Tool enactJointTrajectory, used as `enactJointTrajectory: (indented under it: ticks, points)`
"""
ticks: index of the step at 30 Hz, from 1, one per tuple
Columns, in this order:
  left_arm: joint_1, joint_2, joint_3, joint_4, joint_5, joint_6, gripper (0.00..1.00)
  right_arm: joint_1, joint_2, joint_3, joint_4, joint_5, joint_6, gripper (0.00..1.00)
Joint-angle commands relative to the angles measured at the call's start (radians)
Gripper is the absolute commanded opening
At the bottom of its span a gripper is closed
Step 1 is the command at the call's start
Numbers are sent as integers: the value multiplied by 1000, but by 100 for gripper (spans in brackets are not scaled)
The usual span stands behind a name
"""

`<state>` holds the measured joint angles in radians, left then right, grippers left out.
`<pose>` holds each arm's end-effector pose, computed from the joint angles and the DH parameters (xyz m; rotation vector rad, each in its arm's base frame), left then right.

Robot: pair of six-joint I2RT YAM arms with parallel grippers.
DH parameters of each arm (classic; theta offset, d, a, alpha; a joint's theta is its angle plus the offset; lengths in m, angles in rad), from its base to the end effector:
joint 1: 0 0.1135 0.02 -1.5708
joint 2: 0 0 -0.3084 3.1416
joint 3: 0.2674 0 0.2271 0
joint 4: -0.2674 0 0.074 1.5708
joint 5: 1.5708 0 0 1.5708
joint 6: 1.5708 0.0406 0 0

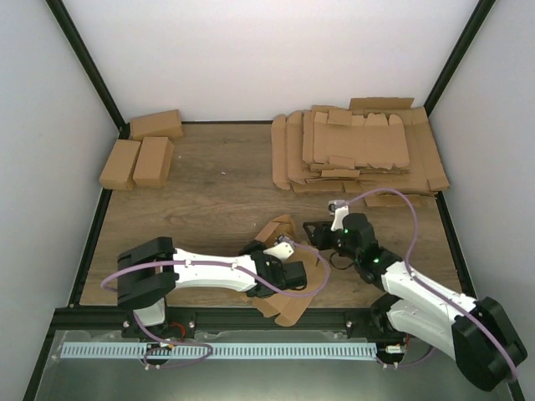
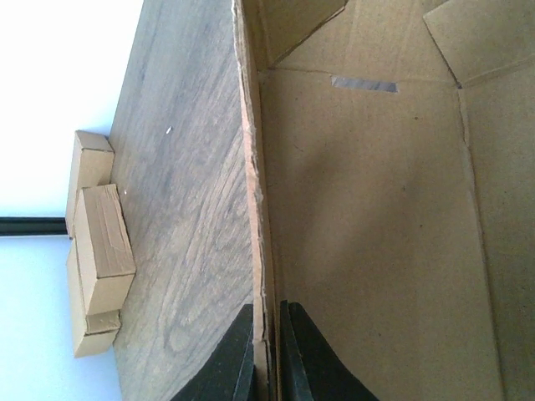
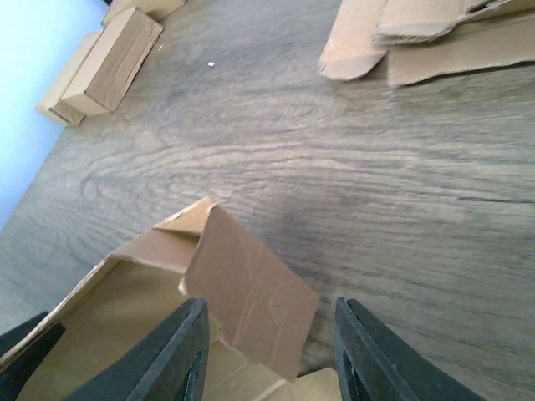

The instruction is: Fold the paper box

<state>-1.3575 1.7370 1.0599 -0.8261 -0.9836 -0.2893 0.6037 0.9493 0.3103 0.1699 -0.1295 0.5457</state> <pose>0.0935 -0.2722 0.2309 1.1173 1.9697 0.7683 0.1238 0.0917 0.2301 -0.1474 2.1393 0.8321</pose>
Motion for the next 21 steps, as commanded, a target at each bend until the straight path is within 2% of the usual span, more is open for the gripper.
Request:
enactJointTrajectory:
  ticks: [1,6,11,21]
  points:
    - [-7,3,3,-9,-22,-17,9,-95,-27,9,-39,-122,44,43]
    - [-13,-2,11,-22,-34,-19,9,-195,143,121,-79,-260,58,44]
    - [-39,25,34,-69,-74,-51,8,-272,326,229,-50,-419,78,46]
    - [-59,44,45,-99,-106,-74,8,-275,618,393,7,-601,100,47]
